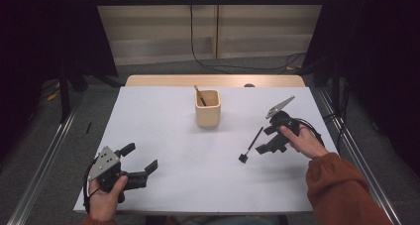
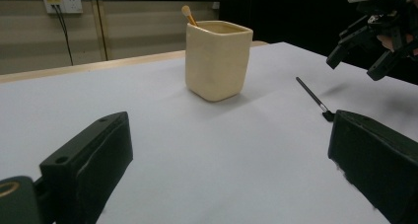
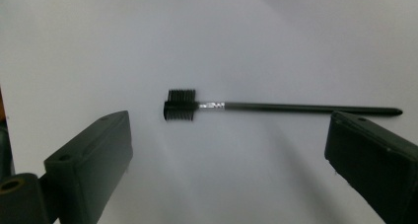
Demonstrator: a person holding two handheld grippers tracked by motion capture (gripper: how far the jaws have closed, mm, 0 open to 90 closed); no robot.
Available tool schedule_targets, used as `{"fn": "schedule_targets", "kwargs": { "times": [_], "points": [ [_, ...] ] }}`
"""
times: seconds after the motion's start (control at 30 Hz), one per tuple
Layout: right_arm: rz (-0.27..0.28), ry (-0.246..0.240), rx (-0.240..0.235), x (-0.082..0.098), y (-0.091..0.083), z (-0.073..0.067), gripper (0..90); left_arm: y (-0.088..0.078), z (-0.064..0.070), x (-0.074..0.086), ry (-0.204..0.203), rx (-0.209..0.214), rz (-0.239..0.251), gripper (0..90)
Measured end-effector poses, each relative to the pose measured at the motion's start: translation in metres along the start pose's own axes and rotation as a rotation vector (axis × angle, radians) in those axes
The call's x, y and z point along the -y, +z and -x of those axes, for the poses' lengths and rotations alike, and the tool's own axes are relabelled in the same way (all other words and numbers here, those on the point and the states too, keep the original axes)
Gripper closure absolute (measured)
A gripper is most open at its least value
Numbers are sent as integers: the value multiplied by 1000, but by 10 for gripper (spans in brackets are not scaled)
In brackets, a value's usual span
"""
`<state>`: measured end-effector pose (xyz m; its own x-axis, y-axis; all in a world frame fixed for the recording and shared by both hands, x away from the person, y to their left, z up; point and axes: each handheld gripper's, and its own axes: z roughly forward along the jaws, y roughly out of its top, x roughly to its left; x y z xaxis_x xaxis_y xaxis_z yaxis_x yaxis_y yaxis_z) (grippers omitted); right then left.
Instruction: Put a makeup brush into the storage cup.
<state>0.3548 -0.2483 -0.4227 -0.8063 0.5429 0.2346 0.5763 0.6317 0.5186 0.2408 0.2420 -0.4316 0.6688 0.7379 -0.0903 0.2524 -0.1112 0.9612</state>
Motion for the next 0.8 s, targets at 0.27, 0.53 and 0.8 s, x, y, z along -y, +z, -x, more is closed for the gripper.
{"fn": "schedule_targets", "kwargs": {
  "times": [0.27,0.53,0.8],
  "points": [
    [-104,-87,-8,-8,2,2,49,1,0,0,0,0,-3,31],
    [-186,-154,-5,-16,15,2,80,0,-1,1,-11,-6,-1,28],
    [-219,-202,-13,-26,19,5,180,1,-1,1,-11,-1,-7,28]
  ]
}}
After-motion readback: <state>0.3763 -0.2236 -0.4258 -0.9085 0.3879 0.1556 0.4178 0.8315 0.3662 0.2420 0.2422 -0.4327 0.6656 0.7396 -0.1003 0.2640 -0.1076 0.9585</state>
